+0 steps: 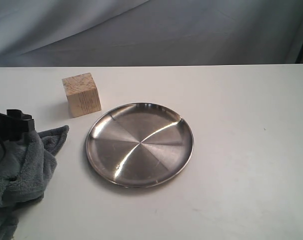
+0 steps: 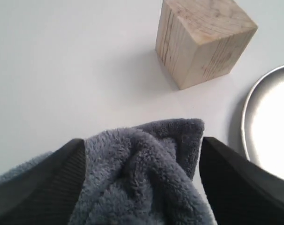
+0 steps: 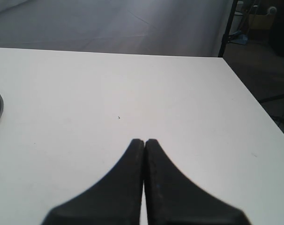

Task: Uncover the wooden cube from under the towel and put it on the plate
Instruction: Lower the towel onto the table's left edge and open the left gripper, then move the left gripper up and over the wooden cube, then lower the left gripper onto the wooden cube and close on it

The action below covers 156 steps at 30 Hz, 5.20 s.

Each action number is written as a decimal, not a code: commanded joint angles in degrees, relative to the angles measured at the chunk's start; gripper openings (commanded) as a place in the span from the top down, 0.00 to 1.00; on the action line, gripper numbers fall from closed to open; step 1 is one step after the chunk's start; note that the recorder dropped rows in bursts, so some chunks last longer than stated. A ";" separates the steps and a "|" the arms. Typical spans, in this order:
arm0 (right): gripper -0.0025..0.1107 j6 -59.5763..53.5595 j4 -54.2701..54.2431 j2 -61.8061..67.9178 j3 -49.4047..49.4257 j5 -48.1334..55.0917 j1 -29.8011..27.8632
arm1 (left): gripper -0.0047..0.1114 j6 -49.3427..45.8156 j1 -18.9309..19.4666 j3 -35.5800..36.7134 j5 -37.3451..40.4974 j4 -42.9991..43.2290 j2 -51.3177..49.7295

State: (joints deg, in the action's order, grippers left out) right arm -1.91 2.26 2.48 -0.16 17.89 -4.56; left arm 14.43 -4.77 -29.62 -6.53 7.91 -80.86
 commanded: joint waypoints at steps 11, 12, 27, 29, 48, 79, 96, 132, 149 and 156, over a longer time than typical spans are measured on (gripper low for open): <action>0.98 -0.65 0.07 -0.26 0.16 -0.12 0.04 | 0.39 0.84 -5.54 -0.90 -17.28 14.18 3.86; 0.98 -0.65 0.07 -0.26 0.16 -0.12 0.04 | 0.41 -0.49 -5.54 -1.56 -19.33 14.59 3.39; 0.98 -0.65 0.07 -0.26 0.16 -0.12 0.04 | 0.96 -10.98 -5.44 -32.45 6.16 27.38 -11.13; 0.98 -0.65 0.07 -0.26 0.16 -0.12 0.04 | 0.96 -12.43 -5.44 -36.48 12.18 29.30 -14.30; 0.98 -0.65 0.07 -0.26 0.16 -0.12 0.04 | 0.96 -55.93 -5.44 -51.44 26.52 -9.44 -33.47; 0.98 -0.65 0.07 -0.26 0.16 -0.12 0.04 | 0.06 -74.70 -5.43 -54.02 28.56 -25.37 -34.71; 0.98 -0.65 0.07 -0.26 0.16 -0.12 0.04 | 0.06 -74.48 -4.38 -63.79 37.03 -25.37 -43.55; 0.98 -0.65 0.07 -0.26 0.16 -0.12 0.04 | 0.83 -71.63 -2.65 -80.60 55.84 -25.12 -55.46; 0.98 -0.65 0.07 -0.26 0.16 -0.12 0.04 | 0.96 -71.03 -2.56 -80.60 53.30 -29.90 -55.46; 0.98 -0.65 0.07 -0.26 0.16 -0.12 0.04 | 0.96 -70.20 -2.56 -80.60 53.65 -30.94 -54.20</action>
State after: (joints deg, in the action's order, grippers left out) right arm -2.12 2.26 2.48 -0.16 17.89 -4.56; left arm -56.63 -7.33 -110.00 47.78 -20.88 -136.56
